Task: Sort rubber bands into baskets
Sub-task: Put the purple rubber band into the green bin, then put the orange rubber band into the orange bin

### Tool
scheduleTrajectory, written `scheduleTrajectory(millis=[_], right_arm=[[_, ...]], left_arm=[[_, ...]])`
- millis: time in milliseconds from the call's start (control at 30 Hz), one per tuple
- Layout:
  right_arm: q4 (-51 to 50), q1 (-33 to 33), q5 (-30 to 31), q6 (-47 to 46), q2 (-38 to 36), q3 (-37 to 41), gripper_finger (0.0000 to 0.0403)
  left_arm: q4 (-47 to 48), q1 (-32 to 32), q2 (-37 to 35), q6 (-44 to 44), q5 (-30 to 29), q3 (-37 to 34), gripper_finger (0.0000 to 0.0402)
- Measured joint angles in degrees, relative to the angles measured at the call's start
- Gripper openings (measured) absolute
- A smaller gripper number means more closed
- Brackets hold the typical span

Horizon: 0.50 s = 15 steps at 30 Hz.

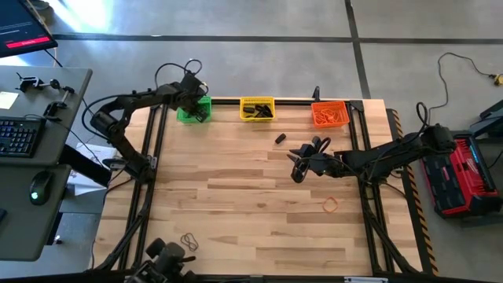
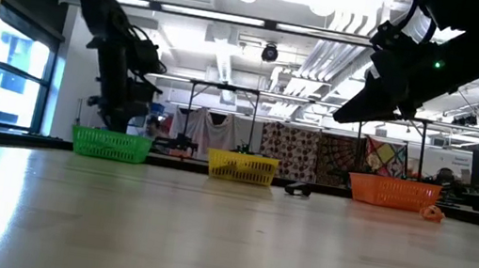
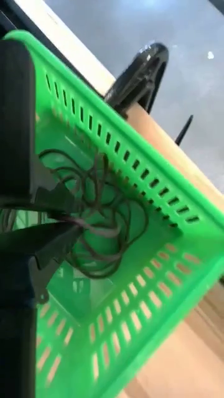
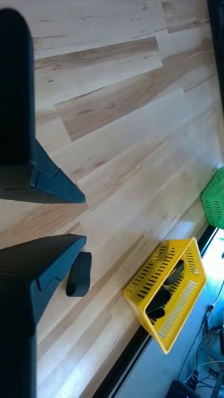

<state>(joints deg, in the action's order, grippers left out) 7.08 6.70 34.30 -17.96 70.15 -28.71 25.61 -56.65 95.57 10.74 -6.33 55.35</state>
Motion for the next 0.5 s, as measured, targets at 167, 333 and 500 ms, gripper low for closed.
scheduleTrajectory(millis=[167,333,500], right_arm=[[-0.2,0.0,0.0,0.4,0.0,0.0,0.0080],[-0.8,0.0,0.0,0.4,0.0,0.0,0.0080],[-0.8,0.0,0.0,0.4,0.0,0.0,0.0080]], left_arm=[[0.2,1.4,-0.2,1.0,-0.2,0.0,0.0068],[0.1,2.6,-0.2,0.9,-1.2,0.0,0.0119],[-0.3,3.4,-1.7,1.4,-2.2,0.0,0.0161]])
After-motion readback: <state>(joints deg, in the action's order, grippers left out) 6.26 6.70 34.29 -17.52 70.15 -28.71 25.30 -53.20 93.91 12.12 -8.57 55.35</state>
